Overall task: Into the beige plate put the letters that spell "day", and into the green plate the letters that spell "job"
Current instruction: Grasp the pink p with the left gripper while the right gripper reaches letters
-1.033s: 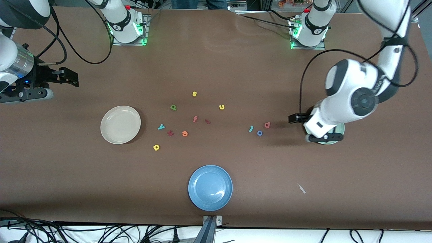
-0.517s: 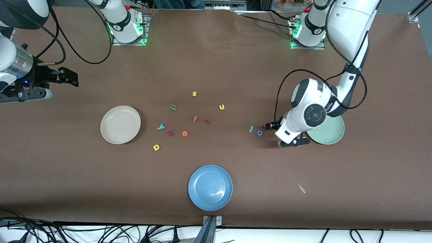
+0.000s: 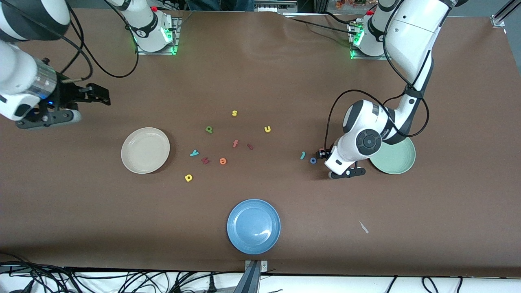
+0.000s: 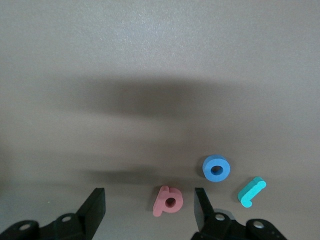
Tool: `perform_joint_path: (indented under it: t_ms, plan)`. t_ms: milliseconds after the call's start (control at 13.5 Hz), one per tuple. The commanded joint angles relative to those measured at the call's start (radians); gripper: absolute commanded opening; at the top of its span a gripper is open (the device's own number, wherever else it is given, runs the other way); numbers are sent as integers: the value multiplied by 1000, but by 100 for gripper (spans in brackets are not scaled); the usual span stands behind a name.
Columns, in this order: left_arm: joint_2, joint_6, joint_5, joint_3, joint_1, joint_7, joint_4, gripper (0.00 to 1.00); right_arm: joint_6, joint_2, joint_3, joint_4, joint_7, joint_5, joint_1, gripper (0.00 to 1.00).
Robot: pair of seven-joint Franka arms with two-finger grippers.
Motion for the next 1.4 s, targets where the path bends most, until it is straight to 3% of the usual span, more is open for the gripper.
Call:
perform_joint_path:
  t_ms: [0,369,738,1033,1181,1329]
  plan:
    - [27,10,-12,11,-14,-17,11,79,61,65,1,9,54,32,33,100]
    - [54,10,-12,11,-44,-43,6,79,190,197,1,9,166,17,132,100]
    - [51,10,26,12,-60,-92,-20,76,291,278,1,-5,169,12,141,100]
    - [51,10,28,12,-63,-95,-20,46,571,289,79,-179,168,11,96,100]
    - [51,10,28,12,-63,-95,-20,26,664,359,84,-181,166,7,98,100]
    - [51,10,32,14,-63,-95,-17,15,744,425,105,-175,168,-52,96,100]
